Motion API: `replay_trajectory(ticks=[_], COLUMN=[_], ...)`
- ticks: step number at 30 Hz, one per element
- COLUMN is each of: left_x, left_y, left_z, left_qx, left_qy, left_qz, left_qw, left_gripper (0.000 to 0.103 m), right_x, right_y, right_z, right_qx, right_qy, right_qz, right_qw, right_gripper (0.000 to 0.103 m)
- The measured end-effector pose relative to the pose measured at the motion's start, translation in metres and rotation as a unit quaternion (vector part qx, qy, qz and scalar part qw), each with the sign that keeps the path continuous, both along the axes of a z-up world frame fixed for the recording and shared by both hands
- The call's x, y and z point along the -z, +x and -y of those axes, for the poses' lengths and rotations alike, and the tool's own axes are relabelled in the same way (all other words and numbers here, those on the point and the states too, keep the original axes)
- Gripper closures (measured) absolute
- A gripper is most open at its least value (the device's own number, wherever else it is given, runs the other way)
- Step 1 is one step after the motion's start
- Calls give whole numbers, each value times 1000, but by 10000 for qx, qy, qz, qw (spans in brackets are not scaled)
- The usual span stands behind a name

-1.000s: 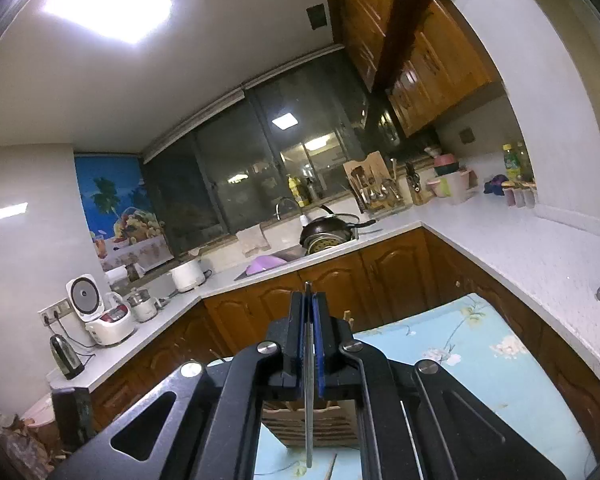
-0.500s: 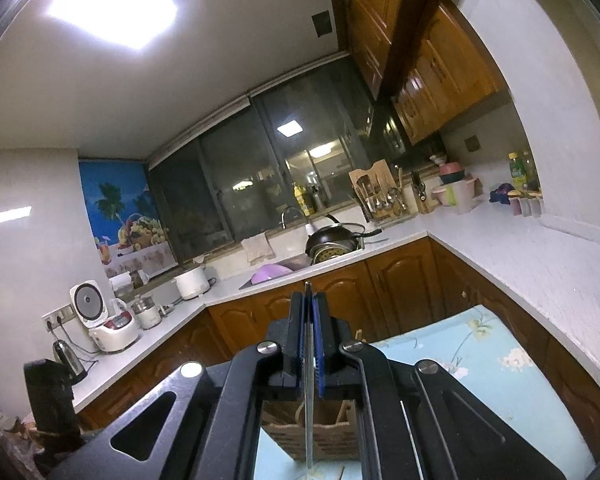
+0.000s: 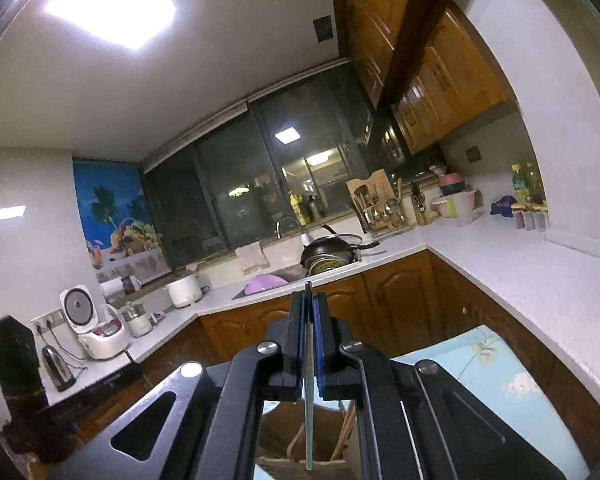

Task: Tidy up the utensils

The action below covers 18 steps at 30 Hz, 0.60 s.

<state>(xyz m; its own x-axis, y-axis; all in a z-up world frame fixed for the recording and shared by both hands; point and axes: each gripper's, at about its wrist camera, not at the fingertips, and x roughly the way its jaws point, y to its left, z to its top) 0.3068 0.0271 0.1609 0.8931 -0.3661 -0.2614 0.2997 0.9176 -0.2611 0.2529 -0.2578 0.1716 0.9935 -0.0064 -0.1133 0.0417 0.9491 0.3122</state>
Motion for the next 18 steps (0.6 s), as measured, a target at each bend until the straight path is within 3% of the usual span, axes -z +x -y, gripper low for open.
replay_trajectory(ticks=[8,18], left_x=[23,94], left_y=[26,40], left_z=[14,46], left_qx=[-422,-510], left_qy=[20,31], left_qz=[347,-80], left_qw=[9985,9987], left_gripper=[101,101], right_x=[15,75], right_y=[36,56], right_z=[-7,-21], right_qx=[97,59], right_qy=[-176,-207], right_qz=[-188,-644], right_qw=[9996,9977], right_gripper=[99,99])
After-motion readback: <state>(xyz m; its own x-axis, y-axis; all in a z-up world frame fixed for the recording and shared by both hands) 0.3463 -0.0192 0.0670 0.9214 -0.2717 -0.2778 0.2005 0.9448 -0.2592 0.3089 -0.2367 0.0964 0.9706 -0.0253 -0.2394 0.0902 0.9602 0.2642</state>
